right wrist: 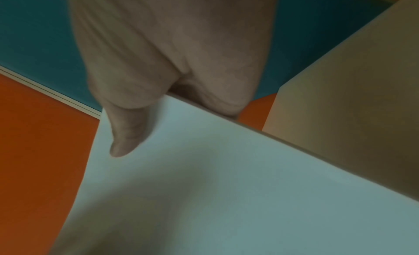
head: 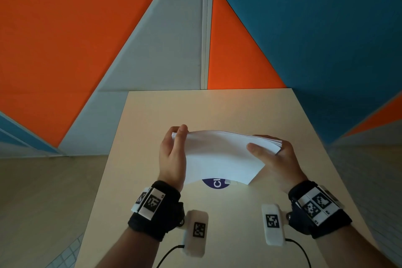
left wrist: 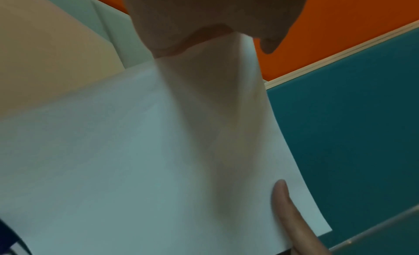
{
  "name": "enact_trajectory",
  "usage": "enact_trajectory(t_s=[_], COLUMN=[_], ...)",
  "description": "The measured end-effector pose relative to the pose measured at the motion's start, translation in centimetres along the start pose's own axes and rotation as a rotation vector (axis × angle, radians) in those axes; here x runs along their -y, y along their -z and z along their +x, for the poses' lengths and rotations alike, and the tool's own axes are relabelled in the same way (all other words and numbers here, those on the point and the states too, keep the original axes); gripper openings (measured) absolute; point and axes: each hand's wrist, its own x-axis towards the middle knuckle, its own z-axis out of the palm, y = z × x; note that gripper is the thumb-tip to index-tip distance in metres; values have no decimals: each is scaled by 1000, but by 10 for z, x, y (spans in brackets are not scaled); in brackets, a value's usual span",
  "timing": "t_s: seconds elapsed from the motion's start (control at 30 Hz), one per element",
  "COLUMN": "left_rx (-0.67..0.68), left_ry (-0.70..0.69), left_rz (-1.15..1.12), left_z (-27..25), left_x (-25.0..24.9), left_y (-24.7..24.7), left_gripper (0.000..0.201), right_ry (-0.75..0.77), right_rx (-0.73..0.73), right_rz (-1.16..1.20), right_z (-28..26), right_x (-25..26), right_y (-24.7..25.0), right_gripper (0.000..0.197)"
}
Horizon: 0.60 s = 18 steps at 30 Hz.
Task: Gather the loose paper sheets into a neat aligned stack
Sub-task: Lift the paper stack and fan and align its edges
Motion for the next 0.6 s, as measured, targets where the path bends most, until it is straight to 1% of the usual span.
enact_trajectory(t_s=[0.07, 0.13, 0.17, 0.2, 0.27, 0.37, 0.5, 0.6], left_rx=[-15, -21, -23, -23, -27, -21, 0, 0], left_ry=[14, 12, 8, 3, 2, -6, -18, -9], left_rz=[19, 37, 40, 43, 46, 41, 41, 39], left_z=[1, 2, 2, 3, 2, 2, 0, 1], left_x=[1, 1, 2, 1, 3, 6, 9, 10], left_y=[-1, -1, -1, -1, -1, 0, 2, 1], left_gripper=[29, 29, 30, 30, 31, 28, 29, 29], right_ry=[-1, -5, -9, -20, -64, -86, -44, -54], right_rx=[-7, -11, -7, -7, -24, -15, -11, -25], right_rz=[5, 55, 102, 163, 272, 262, 283, 296], right_z=[0, 1, 0, 0, -2, -2, -3, 0], right_x=[1, 3, 4, 5, 7, 7, 11, 10], right_y=[-1, -1, -1, -2, -5, -6, -6, -6], right_gripper=[29, 50, 57, 58, 46, 42, 42, 41])
